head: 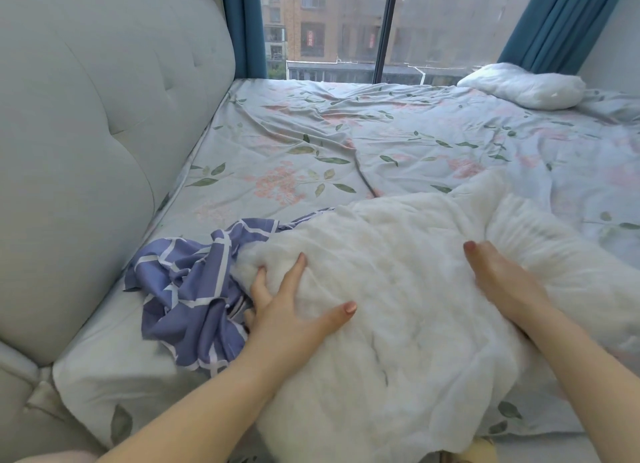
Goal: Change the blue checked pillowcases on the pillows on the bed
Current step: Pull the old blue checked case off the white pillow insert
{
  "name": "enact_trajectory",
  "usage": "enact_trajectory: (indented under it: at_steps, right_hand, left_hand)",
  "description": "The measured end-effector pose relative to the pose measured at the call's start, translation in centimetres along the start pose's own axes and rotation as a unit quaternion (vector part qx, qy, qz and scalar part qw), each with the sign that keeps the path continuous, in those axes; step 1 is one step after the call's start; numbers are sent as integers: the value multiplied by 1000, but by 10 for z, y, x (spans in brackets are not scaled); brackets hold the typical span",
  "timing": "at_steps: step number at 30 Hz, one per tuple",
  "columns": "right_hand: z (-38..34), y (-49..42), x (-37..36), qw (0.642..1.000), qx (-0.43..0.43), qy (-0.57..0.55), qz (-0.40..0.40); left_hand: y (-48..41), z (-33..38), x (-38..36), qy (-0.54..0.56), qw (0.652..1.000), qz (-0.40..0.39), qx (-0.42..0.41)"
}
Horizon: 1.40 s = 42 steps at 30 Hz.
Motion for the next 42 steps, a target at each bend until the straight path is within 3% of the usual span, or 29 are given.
enact_trajectory:
  at_steps: [3, 10, 14, 17, 20, 23, 26, 28, 30, 32, 33, 35, 37, 39, 42]
  right_hand:
    - [-7, 8, 4, 999, 35, -11, 6]
    - [-3, 20, -2, 997, 58, -56, -12]
    - [4, 22, 6, 987, 25, -156, 11]
    - [3, 26, 12, 961, 9, -274, 47]
    - [0, 29, 27, 898, -27, -417, 135]
    - [10, 25, 45, 845, -55, -471, 246]
    - [28, 22, 55, 810, -108, -441, 372]
    - [40, 21, 56, 819, -145, -365, 418]
    - [38, 22, 55, 870, -151, -273, 381]
    - [30, 22, 48, 939, -146, -131, 282]
    - [23, 23, 45, 957, -145, -45, 249]
    - [7, 26, 37, 963, -75, 86, 244]
    - [-6, 25, 27, 966, 43, 119, 226]
    - [-10, 16, 14, 976, 119, 130, 129]
    - [-5, 1, -12, 975, 144, 164, -26]
  left_hand:
    - [-16, 6, 3, 28, 998, 45, -33]
    - [-34, 4, 6, 5, 994, 62, -86]
    - [-35, 6, 9, 17, 993, 67, -101]
    - [-36, 12, 15, 21, 990, 75, -121]
    - [-45, 24, 31, 22, 978, 115, -174]
    - [-57, 39, 52, 35, 969, 101, -224]
    - [-61, 46, 62, 31, 971, 66, -228]
    - [-55, 45, 59, -4, 972, 68, -226]
    - [-43, 37, 49, -46, 972, 60, -222]
    - [-29, 26, 31, -106, 971, 26, -212]
    - [-22, 22, 23, -122, 973, 9, -197]
    - [-13, 20, 12, -117, 983, -9, -139]
    - [-10, 21, 6, -105, 990, -20, -94]
    - [-10, 19, 1, -103, 990, -38, -85]
    - [-13, 14, -7, -85, 990, -77, -82]
Point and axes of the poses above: each hand's wrist, its own y-axis away from the middle knuckle, its own x-axis out of the back of the hand, z = x × y, the point moved 1 cm from there along -y, towards the middle knuckle, and after that the axes turned 5 degrees about -y, right-handed, at the moved point
